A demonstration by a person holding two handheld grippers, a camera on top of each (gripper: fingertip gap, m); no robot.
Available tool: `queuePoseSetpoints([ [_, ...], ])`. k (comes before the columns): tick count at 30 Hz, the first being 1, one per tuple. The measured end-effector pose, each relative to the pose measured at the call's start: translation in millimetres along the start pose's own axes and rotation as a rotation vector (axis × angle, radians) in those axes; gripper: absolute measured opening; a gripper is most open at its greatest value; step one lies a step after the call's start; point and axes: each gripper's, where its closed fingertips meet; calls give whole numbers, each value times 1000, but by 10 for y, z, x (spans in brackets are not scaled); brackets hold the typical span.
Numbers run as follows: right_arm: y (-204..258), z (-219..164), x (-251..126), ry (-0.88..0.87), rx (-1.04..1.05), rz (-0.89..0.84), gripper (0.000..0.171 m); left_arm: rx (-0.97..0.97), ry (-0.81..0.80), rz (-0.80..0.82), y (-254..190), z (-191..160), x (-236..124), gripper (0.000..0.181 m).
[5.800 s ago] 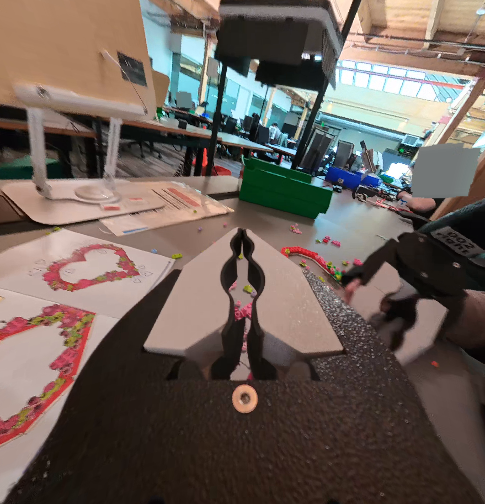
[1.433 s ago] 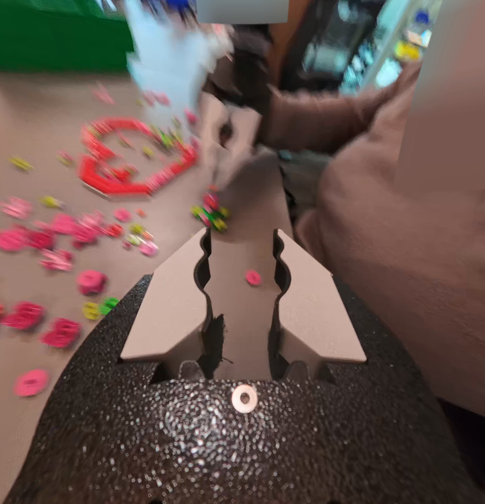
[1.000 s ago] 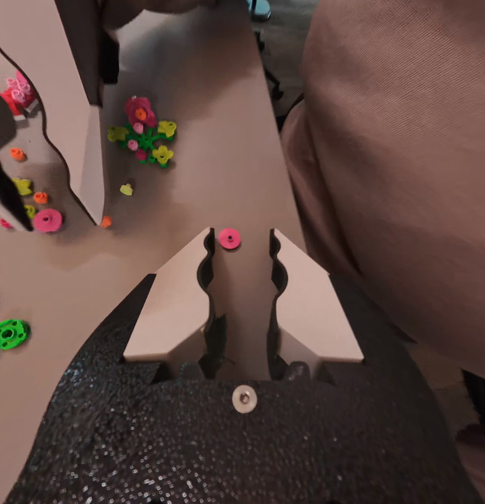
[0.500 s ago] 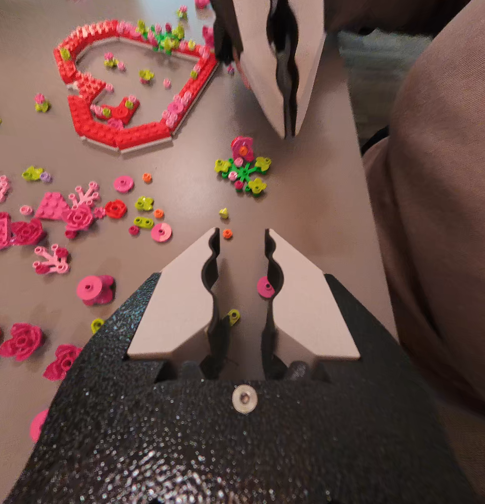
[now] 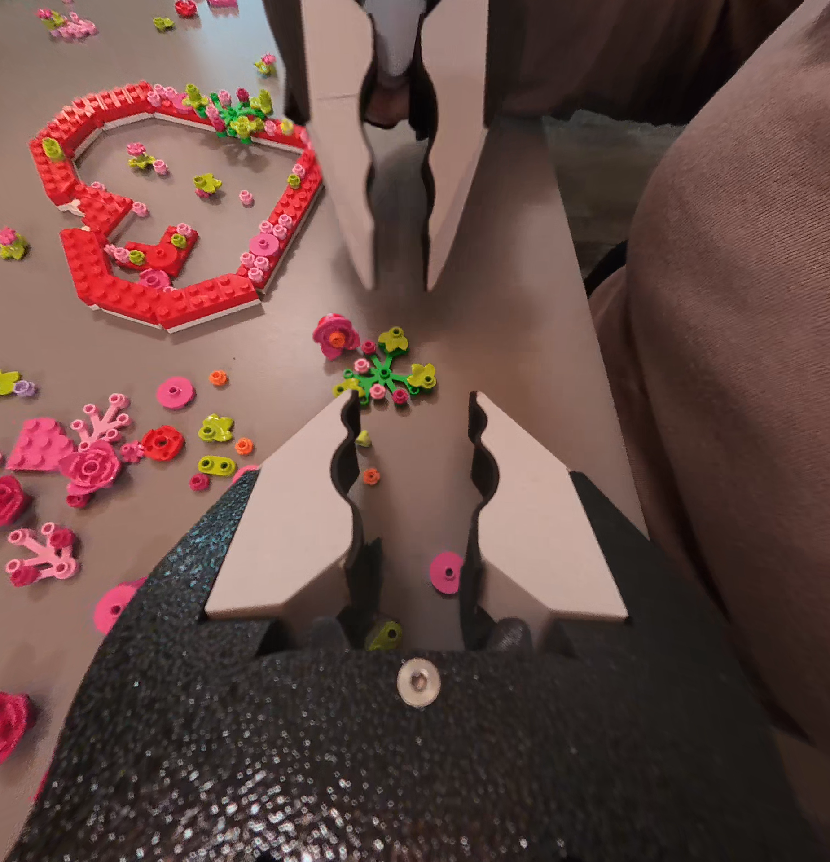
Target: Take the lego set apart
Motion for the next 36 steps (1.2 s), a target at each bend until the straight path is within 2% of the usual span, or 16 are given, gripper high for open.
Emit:
queuePoseSetpoints([
  [1, -82, -14, -4, 9, 1, -48, 29, -2, -15, -4, 4, 24, -20, 43],
  [3, -197, -47, 38, 49, 9, -90, 42, -11, -33, -13, 25, 58, -48, 43],
  [7, -319, -87, 161, 135, 32, -76, 39, -29, -61, -30, 72, 122, -91, 43],
  [15, -449, -51, 252, 221, 60, -102, 24, -48, -83, 18, 324, 203, -187, 42],
  [19, -579, 182, 150, 128, 67, -195, 17, -62, -60, 39, 505, 194, -195, 32],
  [22, -836, 484, 12, 2, 82, -347, 15, -151, -82, 170, 886, 157, -287, 29],
  [25, -1209, 653, -175, -101, 142, -600, 15, -308, -308, 267, 1201, 205, -627, 29],
  [28, -1283, 753, -212, -180, 135, -720, 15, -392, -488, 307, 1309, 118, -909, 34],
  [32, -1279, 714, -87, -92, -1, -868, 15, -364, -599, 260, 1209, 204, -989, 41],
  [36, -1146, 784, 39, -31, -198, -968, 15, -341, -556, 120, 1016, 278, -773, 50],
])
Point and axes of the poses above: each gripper's, where its closed fingertips meet, x out along the fingers, z out of its top, y = z × x across the jaws, and after that the axes turned 14 degrees about y, right-handed
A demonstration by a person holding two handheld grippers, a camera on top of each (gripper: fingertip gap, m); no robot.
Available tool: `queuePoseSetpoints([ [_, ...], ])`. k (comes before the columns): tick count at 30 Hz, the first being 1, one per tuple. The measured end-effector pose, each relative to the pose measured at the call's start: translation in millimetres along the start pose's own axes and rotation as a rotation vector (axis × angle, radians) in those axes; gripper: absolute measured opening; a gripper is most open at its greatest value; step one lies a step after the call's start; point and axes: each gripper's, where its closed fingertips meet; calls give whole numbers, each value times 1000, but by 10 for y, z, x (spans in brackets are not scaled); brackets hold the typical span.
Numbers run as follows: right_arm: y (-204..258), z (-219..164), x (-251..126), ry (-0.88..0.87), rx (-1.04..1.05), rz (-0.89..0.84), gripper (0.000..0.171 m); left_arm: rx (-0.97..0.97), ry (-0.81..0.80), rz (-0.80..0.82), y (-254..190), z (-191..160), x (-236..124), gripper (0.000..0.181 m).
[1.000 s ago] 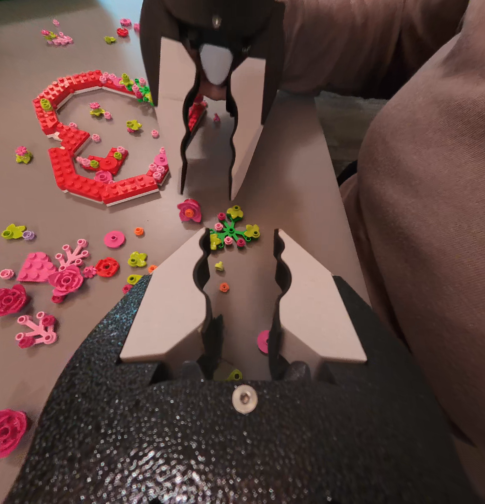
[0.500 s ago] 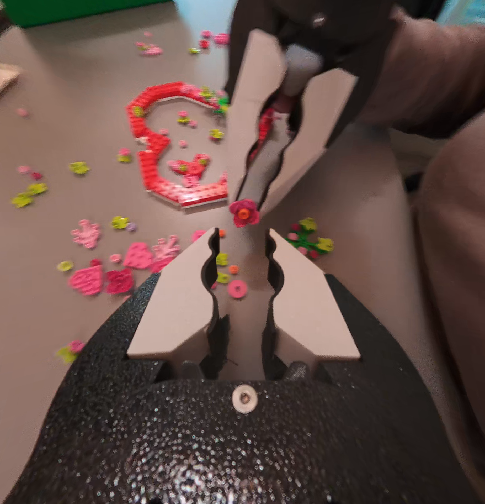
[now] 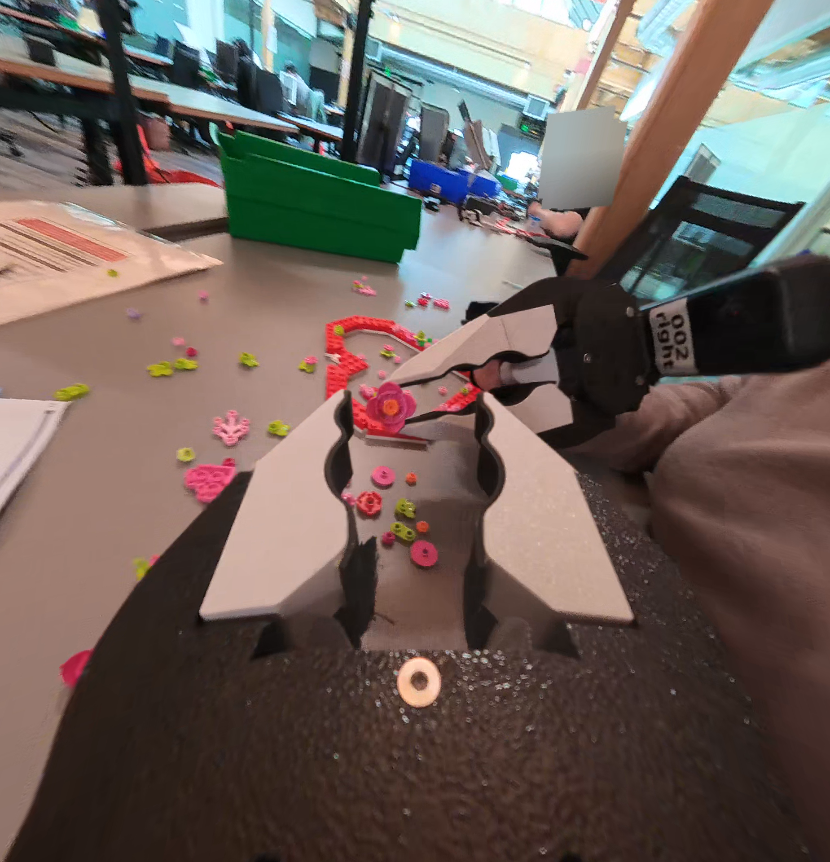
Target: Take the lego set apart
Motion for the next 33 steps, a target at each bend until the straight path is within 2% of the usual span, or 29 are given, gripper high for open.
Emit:
queuePoseSetpoints([
  [7, 195, 37, -33, -32, -261, -71, 15, 47, 113, -28, -97, -172, 141, 42],
  [11, 242, 45, -27, -47, -286, -67, 15, 23, 141, -25, -81, -232, 174, 31],
  [15, 261, 10, -1, -27, -313, -63, 15, 28, 157, -15, -55, -266, 189, 28],
  [19, 265, 33, -21, -59, -275, -38, 16, 47, 165, -15, -52, -272, 176, 24],
  [23, 294, 112, -111, -156, -157, 63, 18, 86, 170, -35, -65, -259, 122, 8],
  [28, 375, 66, -68, -115, -171, 102, 20, 124, 239, -5, -19, -357, 140, 6],
  [33, 372, 58, -36, -105, -94, 149, 23, 94, 228, 19, 33, -350, 147, 5],
])
Point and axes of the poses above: each gripper's, where its closed fingertips meet, x out along the fingers, z out of its top, y = z × x across the jaws, and after that the axes turned 14 degrees about y, right-handed
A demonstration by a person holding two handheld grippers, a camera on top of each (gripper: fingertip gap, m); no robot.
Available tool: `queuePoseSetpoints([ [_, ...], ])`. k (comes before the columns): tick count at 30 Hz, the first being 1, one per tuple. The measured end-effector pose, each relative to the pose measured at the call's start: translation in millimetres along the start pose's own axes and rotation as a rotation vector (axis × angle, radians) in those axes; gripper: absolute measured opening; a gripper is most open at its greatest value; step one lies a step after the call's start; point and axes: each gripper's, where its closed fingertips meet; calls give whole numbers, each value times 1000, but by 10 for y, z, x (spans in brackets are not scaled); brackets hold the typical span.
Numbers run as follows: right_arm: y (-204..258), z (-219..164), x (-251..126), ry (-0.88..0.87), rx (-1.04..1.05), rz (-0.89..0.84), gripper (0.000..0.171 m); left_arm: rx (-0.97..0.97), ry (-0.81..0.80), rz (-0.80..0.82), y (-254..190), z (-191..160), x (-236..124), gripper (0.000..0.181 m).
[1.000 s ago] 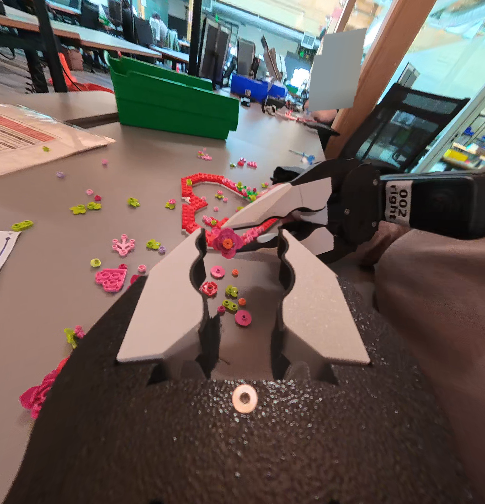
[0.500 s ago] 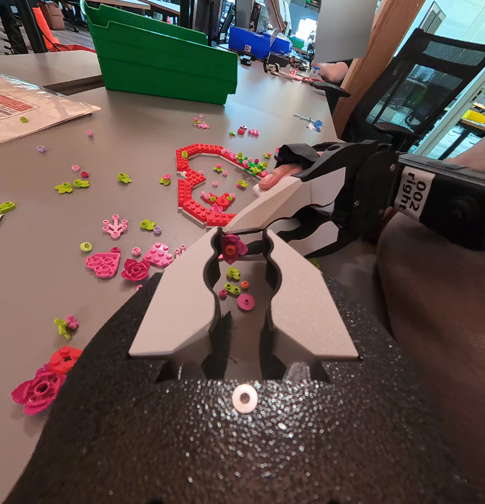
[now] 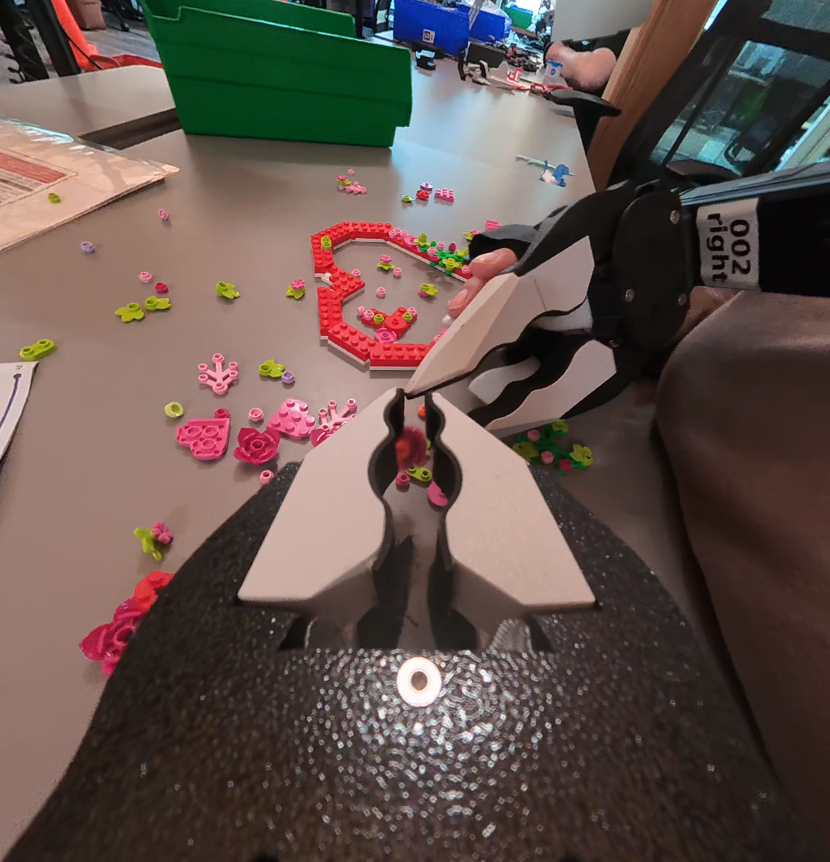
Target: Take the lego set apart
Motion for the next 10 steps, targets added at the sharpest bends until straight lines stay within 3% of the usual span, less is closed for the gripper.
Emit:
queuePoseSetpoints([
  [3, -12, -27, 26, 14, 38, 14, 14, -16, 21, 1, 20, -39, 31, 5],
  [10, 27, -176, 133, 104, 189, 149, 21, -21, 0, 151, 253, 1, -146, 0],
])
Point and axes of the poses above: each gripper's, where its closed fingertips meet, x out along the fingers, z out of its top, y = z × x across the jaws, and after that the axes turned 14 degrees about y, right-handed
